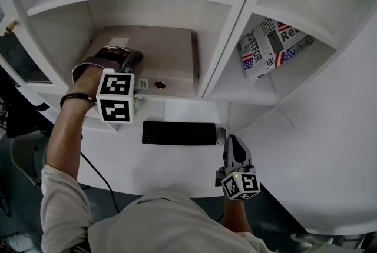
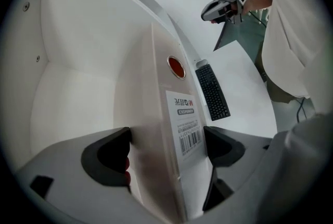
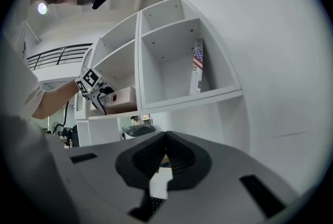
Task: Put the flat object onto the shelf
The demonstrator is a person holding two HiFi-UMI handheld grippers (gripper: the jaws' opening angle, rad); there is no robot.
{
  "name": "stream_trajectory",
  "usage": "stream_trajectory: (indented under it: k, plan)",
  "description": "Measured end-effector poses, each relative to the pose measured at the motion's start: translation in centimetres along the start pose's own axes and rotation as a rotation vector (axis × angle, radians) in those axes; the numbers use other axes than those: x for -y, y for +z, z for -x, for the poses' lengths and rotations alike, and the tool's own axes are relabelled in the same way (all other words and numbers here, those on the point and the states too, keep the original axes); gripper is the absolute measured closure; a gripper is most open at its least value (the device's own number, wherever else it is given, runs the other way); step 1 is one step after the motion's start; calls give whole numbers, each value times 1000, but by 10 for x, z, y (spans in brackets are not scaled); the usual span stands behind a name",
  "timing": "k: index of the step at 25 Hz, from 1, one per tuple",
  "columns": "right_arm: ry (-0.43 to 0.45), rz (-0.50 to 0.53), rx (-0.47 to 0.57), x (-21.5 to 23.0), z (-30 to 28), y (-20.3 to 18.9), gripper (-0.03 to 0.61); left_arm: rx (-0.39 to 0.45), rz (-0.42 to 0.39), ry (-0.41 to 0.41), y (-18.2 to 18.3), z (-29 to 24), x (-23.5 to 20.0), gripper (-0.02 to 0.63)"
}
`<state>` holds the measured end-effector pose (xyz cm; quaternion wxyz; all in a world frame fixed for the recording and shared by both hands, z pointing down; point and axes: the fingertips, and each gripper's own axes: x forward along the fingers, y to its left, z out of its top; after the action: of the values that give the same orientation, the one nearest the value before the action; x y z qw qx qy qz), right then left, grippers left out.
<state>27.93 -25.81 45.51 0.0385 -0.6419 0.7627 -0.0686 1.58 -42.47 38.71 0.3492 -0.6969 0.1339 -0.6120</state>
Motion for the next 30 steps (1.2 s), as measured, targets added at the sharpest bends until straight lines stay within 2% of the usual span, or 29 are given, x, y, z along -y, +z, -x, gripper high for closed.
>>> stream_trajectory:
  k: [6, 17, 19, 21, 23, 27, 30]
  plan:
    - [5, -2, -1, 0, -1, -1, 575, 50, 22, -55, 2, 1, 2, 183]
    - [10, 8, 3, -6, 4, 3, 575, 50, 31, -27, 1, 3, 4, 184]
    - [12, 11, 5, -9, 5, 5, 575, 48, 32, -60, 1, 4, 9, 184]
    - [12, 11, 8, -11, 8, 6, 575, 78, 52, -119, 5, 7, 16, 184]
    - [11, 10, 11, -13, 11, 6, 575, 110, 77, -143, 8, 10, 17, 184]
    - [9, 12, 20, -15, 19, 9, 575, 111, 103, -100, 3, 14, 15, 186]
    - [4, 13, 23, -14, 24, 9, 575, 156, 153, -33, 5, 23, 12, 199]
